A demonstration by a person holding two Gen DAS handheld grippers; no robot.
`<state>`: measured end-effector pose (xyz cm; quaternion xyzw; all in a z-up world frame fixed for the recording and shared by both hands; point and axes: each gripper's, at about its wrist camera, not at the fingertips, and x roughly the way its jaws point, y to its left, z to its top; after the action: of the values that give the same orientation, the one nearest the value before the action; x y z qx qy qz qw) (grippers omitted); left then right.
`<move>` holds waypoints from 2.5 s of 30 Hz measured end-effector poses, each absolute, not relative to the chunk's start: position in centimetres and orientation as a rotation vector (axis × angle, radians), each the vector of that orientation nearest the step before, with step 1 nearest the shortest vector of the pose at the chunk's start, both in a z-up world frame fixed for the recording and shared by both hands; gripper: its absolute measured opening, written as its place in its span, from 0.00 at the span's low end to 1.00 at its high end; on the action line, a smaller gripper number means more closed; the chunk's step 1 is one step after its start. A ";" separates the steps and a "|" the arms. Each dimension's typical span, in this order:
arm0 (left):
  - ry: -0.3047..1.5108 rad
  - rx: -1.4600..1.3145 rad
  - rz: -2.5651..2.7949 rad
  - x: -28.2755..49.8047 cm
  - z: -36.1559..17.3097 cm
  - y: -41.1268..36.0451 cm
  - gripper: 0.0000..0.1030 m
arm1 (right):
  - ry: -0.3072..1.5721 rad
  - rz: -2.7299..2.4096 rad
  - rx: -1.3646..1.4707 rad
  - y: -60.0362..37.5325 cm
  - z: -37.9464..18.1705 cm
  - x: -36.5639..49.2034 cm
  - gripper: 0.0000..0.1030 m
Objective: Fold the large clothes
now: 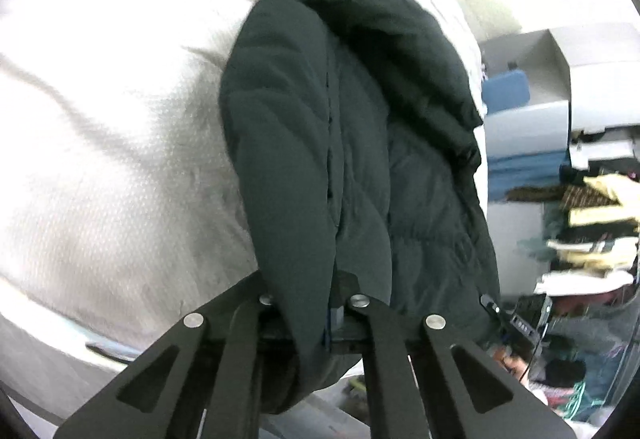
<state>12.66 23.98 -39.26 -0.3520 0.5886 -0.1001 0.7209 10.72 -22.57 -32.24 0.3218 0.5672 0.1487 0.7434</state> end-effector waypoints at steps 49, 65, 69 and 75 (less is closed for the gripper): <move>1.288 -0.759 -0.060 2.1 -27.4 33.9 0.01 | 1.338 0.266 0.711 -28.5 -29.2 8.6 0.07; 1.555 -0.934 0.011 -3.4 -39.0 34.1 0.90 | 1.608 0.081 0.907 -33.4 -44.4 -1.6 0.81; 1.603 -0.986 0.010 -4.0 -40.6 33.6 0.89 | 1.624 0.085 0.992 -34.1 -47.8 -3.9 0.84; 1.650 -1.047 -0.015 -4.4 -42.6 31.2 0.89 | 1.624 0.157 1.045 -33.4 -51.4 -5.8 0.96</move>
<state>-4.38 31.21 -42.63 -0.4442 0.6997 -0.0065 0.5595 -5.77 -33.39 -51.39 0.4447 0.6909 0.0666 0.5662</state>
